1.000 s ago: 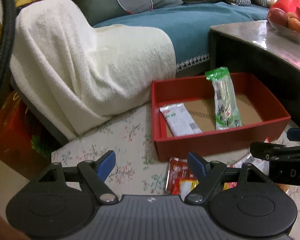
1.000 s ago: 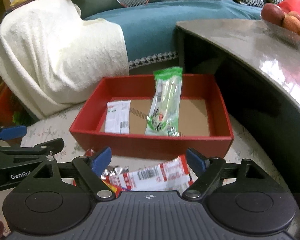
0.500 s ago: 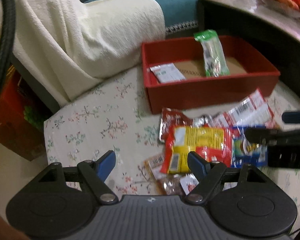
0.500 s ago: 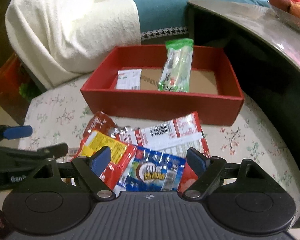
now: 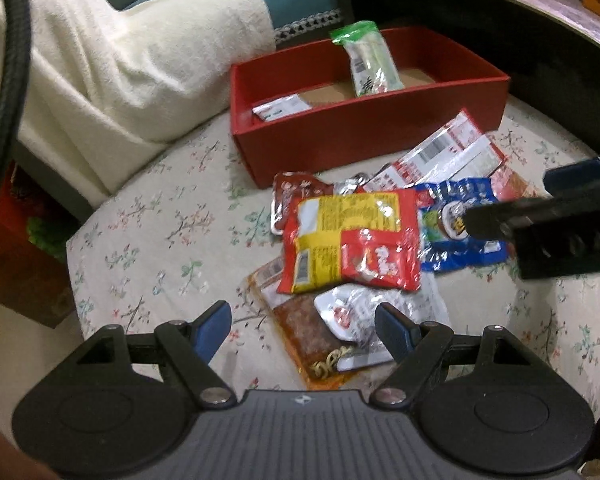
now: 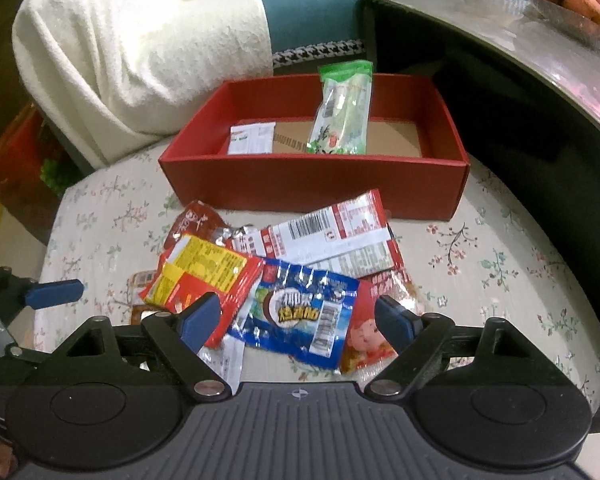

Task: Organize snacks
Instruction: 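Grasp the yellow smiley-face jelly snack with the right gripper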

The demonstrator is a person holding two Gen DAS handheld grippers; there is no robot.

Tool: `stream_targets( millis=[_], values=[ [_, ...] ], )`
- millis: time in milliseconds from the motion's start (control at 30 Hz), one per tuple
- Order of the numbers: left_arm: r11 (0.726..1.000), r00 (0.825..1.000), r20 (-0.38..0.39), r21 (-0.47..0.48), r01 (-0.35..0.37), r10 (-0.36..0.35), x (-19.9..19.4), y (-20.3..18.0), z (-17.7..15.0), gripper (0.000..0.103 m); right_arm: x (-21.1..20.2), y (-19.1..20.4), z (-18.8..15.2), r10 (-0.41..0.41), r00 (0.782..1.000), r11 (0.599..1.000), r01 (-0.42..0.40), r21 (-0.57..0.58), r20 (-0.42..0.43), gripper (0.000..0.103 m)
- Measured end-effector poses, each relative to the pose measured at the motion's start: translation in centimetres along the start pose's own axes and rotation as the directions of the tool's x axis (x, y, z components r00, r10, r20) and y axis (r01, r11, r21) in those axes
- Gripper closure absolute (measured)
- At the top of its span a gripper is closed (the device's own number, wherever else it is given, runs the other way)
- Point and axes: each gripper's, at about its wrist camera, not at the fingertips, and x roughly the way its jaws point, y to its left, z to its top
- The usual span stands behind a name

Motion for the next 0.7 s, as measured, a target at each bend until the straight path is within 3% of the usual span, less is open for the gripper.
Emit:
stream_targets(
  millis=[233, 433, 700],
  values=[
    [0.995, 1.000, -0.016, -0.101, -0.023, 0.021, 0.3, 3.5, -0.8, 0.030, 0.3, 1.7, -3.1, 0.060, 0.993, 0.990, -0.072, -0.123, -0.101, 0.013],
    [0.991, 0.999, -0.033, -0.136, -0.008, 0.003, 0.7, 4.5, -1.2, 0.030, 1.8, 5.6, -6.8, 0.122, 0.970, 0.918, -0.191, -0.349, -0.210, 0.019],
    [0.991, 0.999, -0.027, -0.131, 0.026, -0.030, 0.6, 4.3, -0.9, 0.030, 3.6, 8.3, -8.1, 0.094, 0.963, 0.840, -0.214, -0.498, -0.255, 0.025]
  ],
)
